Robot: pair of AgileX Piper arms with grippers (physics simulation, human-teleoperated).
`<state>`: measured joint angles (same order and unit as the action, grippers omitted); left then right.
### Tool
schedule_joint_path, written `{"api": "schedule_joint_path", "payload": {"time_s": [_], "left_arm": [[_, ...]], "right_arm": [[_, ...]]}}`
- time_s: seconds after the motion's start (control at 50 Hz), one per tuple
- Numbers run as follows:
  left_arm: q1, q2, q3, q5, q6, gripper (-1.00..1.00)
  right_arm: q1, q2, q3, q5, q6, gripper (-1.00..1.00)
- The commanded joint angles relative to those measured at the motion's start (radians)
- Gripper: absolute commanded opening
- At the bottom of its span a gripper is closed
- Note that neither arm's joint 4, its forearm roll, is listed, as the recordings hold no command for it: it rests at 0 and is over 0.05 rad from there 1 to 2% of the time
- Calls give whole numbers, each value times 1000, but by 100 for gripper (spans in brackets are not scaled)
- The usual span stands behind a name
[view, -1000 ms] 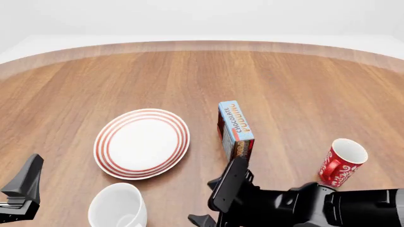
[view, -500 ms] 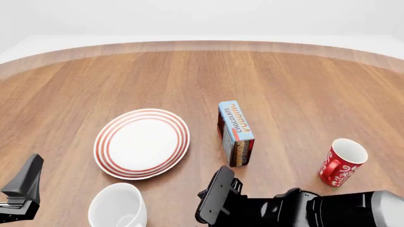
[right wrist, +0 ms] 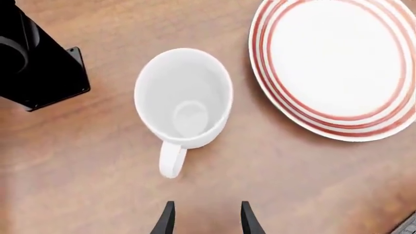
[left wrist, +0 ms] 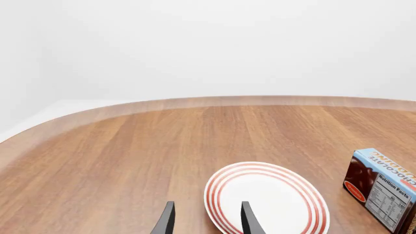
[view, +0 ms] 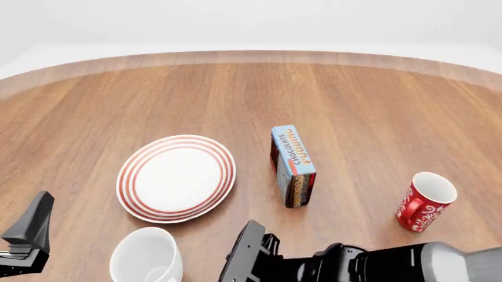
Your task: Pick up the white mug and put it on the plate, and put the chocolate pudding to the right of the plate.
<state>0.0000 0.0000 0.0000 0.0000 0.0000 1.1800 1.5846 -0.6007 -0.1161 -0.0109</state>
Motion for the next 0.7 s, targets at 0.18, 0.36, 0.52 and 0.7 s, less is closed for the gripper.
{"api": "schedule_joint_path", "payload": {"time_s": [0.18,0.36,0.52,0.7], "left_arm": [[0,0,0,0,0,100],[0,0,0,0,0,100],[0,0,0,0,0,100],[0,0,0,0,0,100]], "right_arm": [[50,58,-58,13,18,100],[76,72,-73,17,39,100],[88,87,-90,21,57,100],[91,91,-96,21,82,100]]}}
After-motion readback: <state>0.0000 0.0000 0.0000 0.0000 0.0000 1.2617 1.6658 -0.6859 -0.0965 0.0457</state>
